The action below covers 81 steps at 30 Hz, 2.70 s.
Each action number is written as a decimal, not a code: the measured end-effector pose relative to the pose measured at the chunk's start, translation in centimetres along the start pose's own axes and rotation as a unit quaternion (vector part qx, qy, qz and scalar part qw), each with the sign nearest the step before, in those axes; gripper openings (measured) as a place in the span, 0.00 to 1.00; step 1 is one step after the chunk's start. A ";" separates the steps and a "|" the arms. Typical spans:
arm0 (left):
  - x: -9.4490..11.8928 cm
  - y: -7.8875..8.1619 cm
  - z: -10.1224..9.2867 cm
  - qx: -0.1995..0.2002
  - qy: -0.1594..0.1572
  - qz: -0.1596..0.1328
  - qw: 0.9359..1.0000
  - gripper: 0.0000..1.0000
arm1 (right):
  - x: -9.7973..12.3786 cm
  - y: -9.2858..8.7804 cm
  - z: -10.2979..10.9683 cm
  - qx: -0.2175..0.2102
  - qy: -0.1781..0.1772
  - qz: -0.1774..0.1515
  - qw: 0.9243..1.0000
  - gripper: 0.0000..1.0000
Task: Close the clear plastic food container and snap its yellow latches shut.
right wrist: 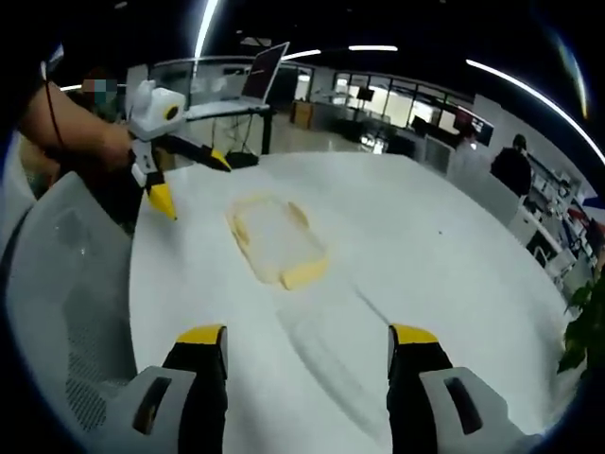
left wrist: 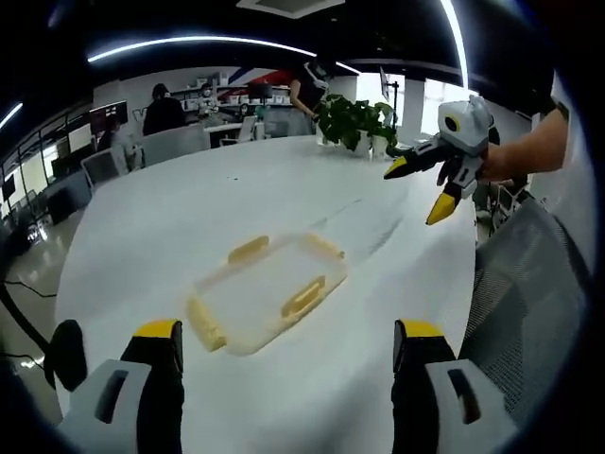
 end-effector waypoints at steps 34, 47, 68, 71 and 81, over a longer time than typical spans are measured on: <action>-0.9 0.7 0.6 -0.035 -0.022 0.029 0.999 0.88 | -2.3 1.8 -1.2 0.046 0.034 0.003 0.998 0.64; -1.1 0.8 1.2 -0.050 -0.028 0.041 0.998 0.87 | -3.4 2.5 -1.6 0.055 0.054 0.000 0.997 0.64; -2.1 1.0 2.2 -0.077 -0.045 0.067 0.994 0.81 | -5.7 3.6 -1.9 0.095 0.093 0.012 0.991 0.61; -2.3 1.0 2.4 -0.085 -0.048 0.073 0.993 0.81 | -6.0 3.6 -1.9 0.099 0.100 0.017 0.990 0.61; -2.9 1.4 3.2 -0.117 -0.054 0.091 0.988 0.78 | -7.1 4.0 -2.1 0.121 0.120 0.027 0.985 0.60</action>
Point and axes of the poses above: the point that each gripper's makers call its tool centre point, and the gripper's own axes: x roughly backward along the fingers, z roughly to its left, y roughly out of its top, the point moved 10 cm from there along x, roughly backward along the fingers, and after that the axes turned 3 degrees about x, right-handed, at the moved point
